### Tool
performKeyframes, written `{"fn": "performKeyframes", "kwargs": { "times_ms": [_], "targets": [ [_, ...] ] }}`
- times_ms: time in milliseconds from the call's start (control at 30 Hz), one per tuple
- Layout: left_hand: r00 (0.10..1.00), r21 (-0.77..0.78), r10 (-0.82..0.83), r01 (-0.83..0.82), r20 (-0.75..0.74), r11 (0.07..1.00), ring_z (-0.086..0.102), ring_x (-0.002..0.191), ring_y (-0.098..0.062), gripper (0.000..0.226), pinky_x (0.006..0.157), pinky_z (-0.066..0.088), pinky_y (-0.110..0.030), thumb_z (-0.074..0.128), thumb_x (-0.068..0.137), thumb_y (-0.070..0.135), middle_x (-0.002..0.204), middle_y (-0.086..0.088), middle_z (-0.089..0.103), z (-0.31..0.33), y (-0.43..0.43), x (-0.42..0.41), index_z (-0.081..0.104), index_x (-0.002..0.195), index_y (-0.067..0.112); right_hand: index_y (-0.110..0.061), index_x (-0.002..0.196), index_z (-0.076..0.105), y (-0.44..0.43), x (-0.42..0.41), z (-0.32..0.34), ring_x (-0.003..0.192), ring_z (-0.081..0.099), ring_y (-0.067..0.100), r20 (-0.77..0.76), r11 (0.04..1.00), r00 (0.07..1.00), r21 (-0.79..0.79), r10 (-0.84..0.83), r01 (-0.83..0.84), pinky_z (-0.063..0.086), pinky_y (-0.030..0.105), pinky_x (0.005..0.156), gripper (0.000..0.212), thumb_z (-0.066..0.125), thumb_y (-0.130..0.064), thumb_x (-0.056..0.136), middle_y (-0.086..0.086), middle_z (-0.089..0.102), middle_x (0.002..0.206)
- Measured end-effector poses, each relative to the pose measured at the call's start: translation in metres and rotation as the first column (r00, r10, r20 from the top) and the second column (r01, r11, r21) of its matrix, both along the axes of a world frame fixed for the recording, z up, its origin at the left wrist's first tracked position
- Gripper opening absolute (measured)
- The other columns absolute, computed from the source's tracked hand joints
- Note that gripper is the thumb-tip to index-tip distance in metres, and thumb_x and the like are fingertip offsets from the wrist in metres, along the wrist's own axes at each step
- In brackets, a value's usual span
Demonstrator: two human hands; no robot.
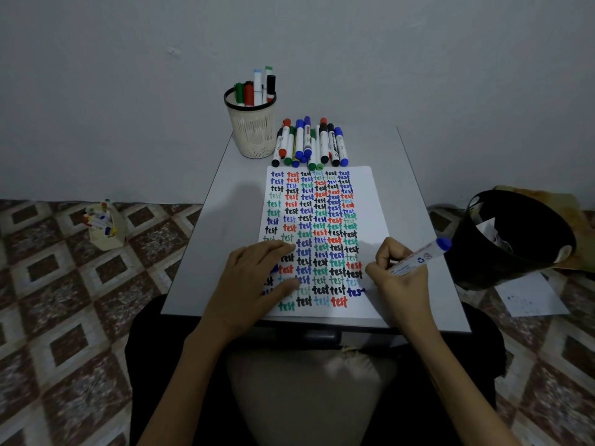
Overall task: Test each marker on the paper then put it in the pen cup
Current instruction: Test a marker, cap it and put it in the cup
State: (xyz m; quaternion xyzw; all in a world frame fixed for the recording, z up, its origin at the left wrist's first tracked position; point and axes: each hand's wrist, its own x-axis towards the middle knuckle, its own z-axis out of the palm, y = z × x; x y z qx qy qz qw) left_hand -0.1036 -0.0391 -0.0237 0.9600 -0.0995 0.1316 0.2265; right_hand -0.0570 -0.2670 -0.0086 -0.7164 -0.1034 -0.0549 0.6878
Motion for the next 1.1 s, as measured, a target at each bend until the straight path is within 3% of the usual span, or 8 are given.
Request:
{"fn": "performKeyframes", "kwargs": {
  "times_ms": [433,533,633,767,867,933,1000,1100],
  "targets": [
    [1.0,-0.024,-0.015,0.015,0.005,1.0,0.037,0.126,-0.004,0.059,0.107,0.022,-0.024,0.04,0.088,0.062,0.137,0.011,0.046,-0.003,0.001,0.002,0.046,0.135,0.027,-0.011,0.057,0.033,-0.002,0.001,0.004,0.048,0.038,0.003,-0.041,0.998,0.999,0.049,0.031,-0.029,0.035,0.015,0.049,0.027,0.056,0.001,0.065,-0.005,0.038,0.051],
    [1.0,-0.147,-0.01,0.01,0.002,0.989,0.036,0.124,-0.003,0.061,0.104,0.027,-0.022,0.048,0.083,0.061,0.134,0.015,0.042,-0.001,0.003,0.001,0.045,0.135,0.028,-0.01,0.061,0.037,-0.008,0.002,0.004,0.045,0.036,0.01,-0.053,0.974,0.996,0.211,-0.079,0.088,0.031,0.019,0.043,0.037,0.066,0.007,0.078,-0.002,0.042,0.05],
    [1.0,-0.255,0.014,-0.018,-0.018,0.967,0.041,0.119,-0.009,0.06,0.101,0.039,-0.033,0.053,0.08,0.056,0.128,0.01,0.045,0.002,0.005,0.001,0.047,0.133,0.028,-0.013,0.064,0.038,-0.011,0.003,0.007,0.044,0.035,0.014,-0.098,0.935,0.989,0.329,-0.109,0.135,0.033,0.021,0.043,0.038,0.071,-0.003,0.08,0.003,0.045,0.054],
    [0.995,-0.123,0.087,-0.081,0.044,0.989,0.047,0.107,-0.014,0.055,0.091,0.04,-0.037,0.051,0.079,0.054,0.117,0.004,0.055,0.002,0.004,0.0,0.056,0.124,0.023,-0.007,0.073,0.051,-0.009,0.003,0.011,0.062,0.059,0.015,-0.122,0.917,0.992,0.393,-0.022,0.068,0.05,0.021,0.057,0.022,0.072,0.001,0.075,0.011,0.063,0.078],
    [0.992,-0.152,0.111,-0.101,0.058,0.983,0.051,0.097,-0.015,0.042,0.083,0.047,-0.041,0.05,0.082,0.048,0.105,0.006,0.058,0.002,0.005,0.0,0.064,0.113,0.022,0.0,0.088,0.062,-0.01,0.004,0.011,0.088,0.069,0.031,-0.142,0.903,0.983,0.426,0.119,-0.047,0.059,0.034,0.07,0.006,0.063,0.002,0.083,0.02,0.068,0.095],
    [0.993,-0.202,0.098,-0.083,0.065,0.976,0.053,0.092,-0.009,0.035,0.079,0.05,-0.04,0.05,0.084,0.046,0.098,0.011,0.058,0.004,0.007,0.001,0.067,0.105,0.023,0.001,0.092,0.063,-0.009,0.004,0.012,0.091,0.069,0.036,-0.171,0.889,0.966,0.446,0.193,-0.099,0.061,0.038,0.069,0.01,0.057,0.0,0.083,0.024,0.069,0.098],
    [0.995,-0.337,0.081,-0.055,0.064,0.94,0.058,0.092,-0.003,0.028,0.078,0.054,-0.035,0.059,0.086,0.042,0.098,0.015,0.061,0.011,0.005,0.0,0.067,0.106,0.024,0.001,0.09,0.061,-0.006,0.0,0.016,0.076,0.07,0.033,-0.19,0.896,0.954,0.422,0.234,-0.136,0.06,0.035,0.061,0.008,0.058,0.006,0.085,0.025,0.068,0.089],
    [0.999,-0.582,0.033,-0.016,0.018,0.813,0.063,0.097,-0.003,0.031,0.081,0.055,-0.024,0.068,0.081,0.028,0.097,0.014,0.067,0.024,-0.004,-0.005,0.062,0.111,0.028,0.002,0.081,0.055,0.0,-0.007,0.02,0.058,0.065,0.027,-0.177,0.896,0.944,0.401,0.278,-0.189,0.057,0.032,0.054,0.009,0.062,0.003,0.076,0.022,0.063,0.075]
  ]
}}
